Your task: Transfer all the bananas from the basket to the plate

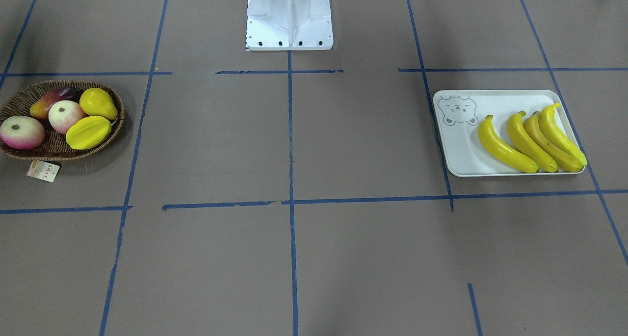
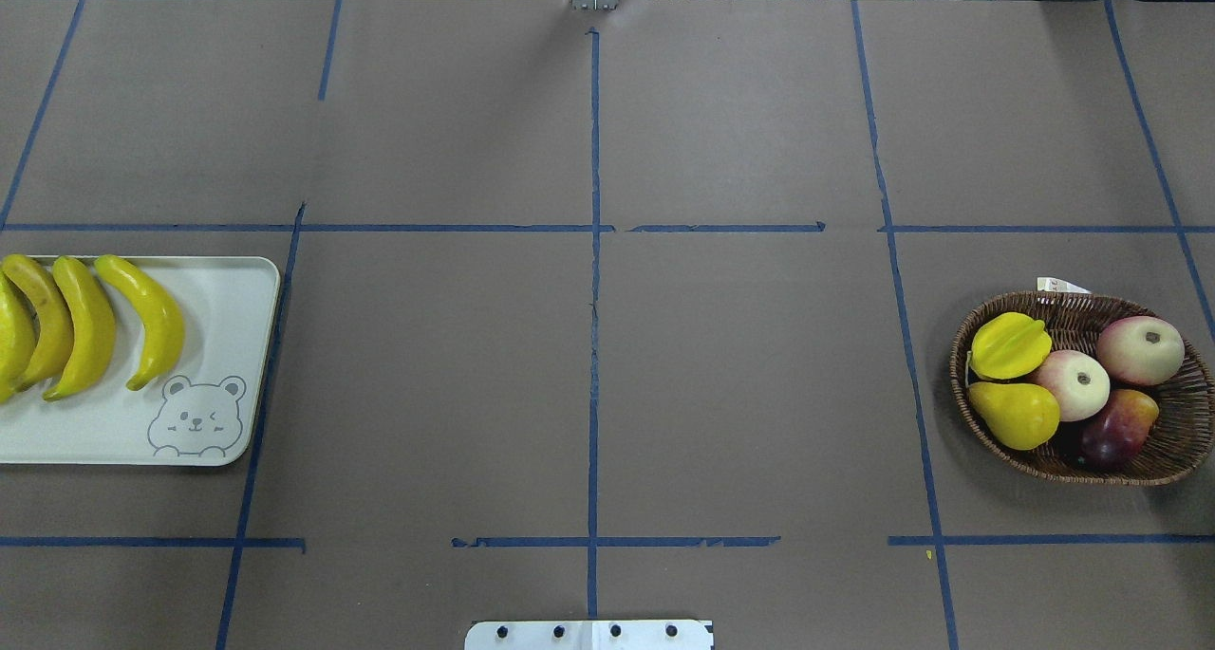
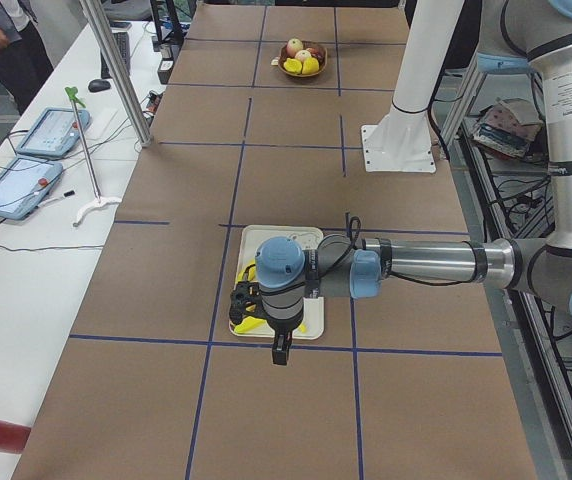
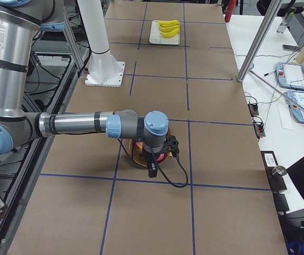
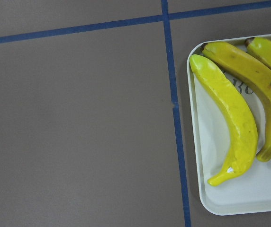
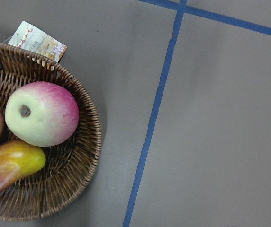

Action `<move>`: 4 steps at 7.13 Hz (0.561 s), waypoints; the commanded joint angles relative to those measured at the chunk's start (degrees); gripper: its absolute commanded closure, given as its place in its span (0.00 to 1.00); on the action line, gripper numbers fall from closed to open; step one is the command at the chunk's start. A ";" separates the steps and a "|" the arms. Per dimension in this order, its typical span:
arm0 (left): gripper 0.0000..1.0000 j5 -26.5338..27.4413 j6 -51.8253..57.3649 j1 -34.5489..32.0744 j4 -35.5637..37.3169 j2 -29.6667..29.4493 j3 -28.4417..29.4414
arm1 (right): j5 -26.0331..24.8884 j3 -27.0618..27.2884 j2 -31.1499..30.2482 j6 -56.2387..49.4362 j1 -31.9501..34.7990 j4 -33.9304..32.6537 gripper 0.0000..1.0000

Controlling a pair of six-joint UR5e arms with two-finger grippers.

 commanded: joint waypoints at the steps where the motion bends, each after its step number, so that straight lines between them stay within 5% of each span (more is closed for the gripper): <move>1: 0.00 0.04 0.10 -0.05 0.17 0.46 -0.34 | -0.05 1.09 -0.79 0.10 0.24 0.03 0.00; 4: 0.00 0.04 0.01 0.12 -0.10 2.13 -1.84 | -0.05 1.80 -1.23 1.77 0.24 0.03 0.00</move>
